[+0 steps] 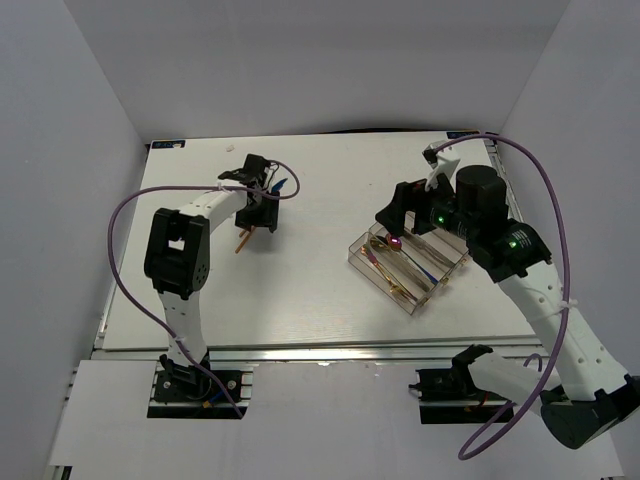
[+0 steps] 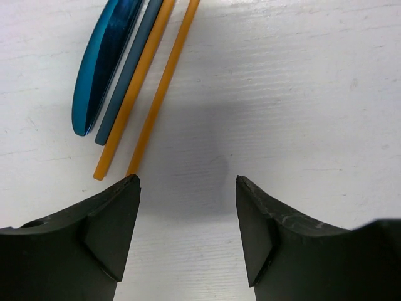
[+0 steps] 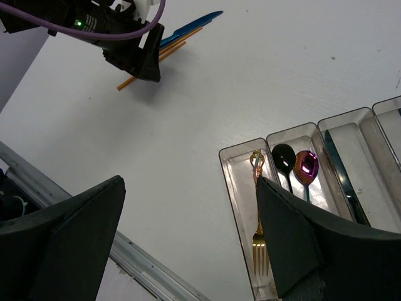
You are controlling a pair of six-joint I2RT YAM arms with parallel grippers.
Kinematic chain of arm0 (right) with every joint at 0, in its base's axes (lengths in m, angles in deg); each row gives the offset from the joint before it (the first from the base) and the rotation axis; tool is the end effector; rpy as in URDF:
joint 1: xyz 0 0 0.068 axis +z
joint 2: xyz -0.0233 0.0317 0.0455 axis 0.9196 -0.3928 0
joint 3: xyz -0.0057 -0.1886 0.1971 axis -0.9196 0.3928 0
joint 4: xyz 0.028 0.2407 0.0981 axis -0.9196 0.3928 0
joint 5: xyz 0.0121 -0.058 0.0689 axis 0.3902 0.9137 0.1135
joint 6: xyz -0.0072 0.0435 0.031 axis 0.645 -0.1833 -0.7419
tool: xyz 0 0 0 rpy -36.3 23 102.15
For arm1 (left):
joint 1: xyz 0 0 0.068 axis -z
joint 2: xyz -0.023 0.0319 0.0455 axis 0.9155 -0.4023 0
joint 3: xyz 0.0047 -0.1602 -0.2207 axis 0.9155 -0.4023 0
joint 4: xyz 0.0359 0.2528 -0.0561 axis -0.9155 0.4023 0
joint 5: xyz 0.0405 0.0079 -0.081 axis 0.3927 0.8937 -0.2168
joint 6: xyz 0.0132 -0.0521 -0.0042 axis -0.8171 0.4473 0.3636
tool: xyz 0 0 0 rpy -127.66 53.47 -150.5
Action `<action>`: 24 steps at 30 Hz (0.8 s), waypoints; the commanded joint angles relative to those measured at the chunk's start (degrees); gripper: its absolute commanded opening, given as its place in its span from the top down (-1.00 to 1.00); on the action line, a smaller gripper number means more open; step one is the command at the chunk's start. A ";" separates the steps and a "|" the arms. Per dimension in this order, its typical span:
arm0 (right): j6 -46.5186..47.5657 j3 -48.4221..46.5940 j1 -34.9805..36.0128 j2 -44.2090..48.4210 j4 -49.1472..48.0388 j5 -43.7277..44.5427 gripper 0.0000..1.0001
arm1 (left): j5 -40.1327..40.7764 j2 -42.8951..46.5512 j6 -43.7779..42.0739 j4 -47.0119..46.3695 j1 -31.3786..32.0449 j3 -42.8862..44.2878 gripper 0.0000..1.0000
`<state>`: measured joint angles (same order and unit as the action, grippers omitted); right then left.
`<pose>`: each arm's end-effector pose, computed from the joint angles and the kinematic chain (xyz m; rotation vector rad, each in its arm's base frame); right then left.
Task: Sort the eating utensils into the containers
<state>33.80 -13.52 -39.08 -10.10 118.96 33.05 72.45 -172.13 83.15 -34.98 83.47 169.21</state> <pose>0.1841 0.1030 0.4146 -0.3774 1.9088 0.6051 0.3949 -0.1193 0.1802 0.1551 2.7885 -0.0109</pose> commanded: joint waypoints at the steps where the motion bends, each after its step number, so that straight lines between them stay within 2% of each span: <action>1: -0.27 -2.28 0.25 -0.32 -2.22 -1.99 -0.79 | 0.69 2.90 0.02 1.26 -0.40 1.67 -0.44; 6: -0.71 -2.89 0.25 -0.85 -2.22 -3.39 -0.79 | 2.54 -0.18 -1.30 2.23 -0.75 2.90 -0.43; 15: -0.45 -2.71 0.33 -0.94 -1.69 -5.24 -0.79 | -1.15 -3.87 -0.86 1.97 -2.07 5.46 -0.42; 21: 0.17 -4.64 0.33 -2.07 -0.12 -4.54 -0.79 | -3.17 -4.49 -0.16 -0.14 -2.07 0.72 -0.25; 24: 0.17 -5.88 0.33 -3.66 1.64 -3.40 -0.79 | -4.05 -4.40 1.07 -1.20 -1.99 -0.87 -0.07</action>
<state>33.73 -16.32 -39.04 -12.75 119.68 29.27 71.51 -176.79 83.05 -35.16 81.39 171.29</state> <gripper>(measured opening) 0.894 0.554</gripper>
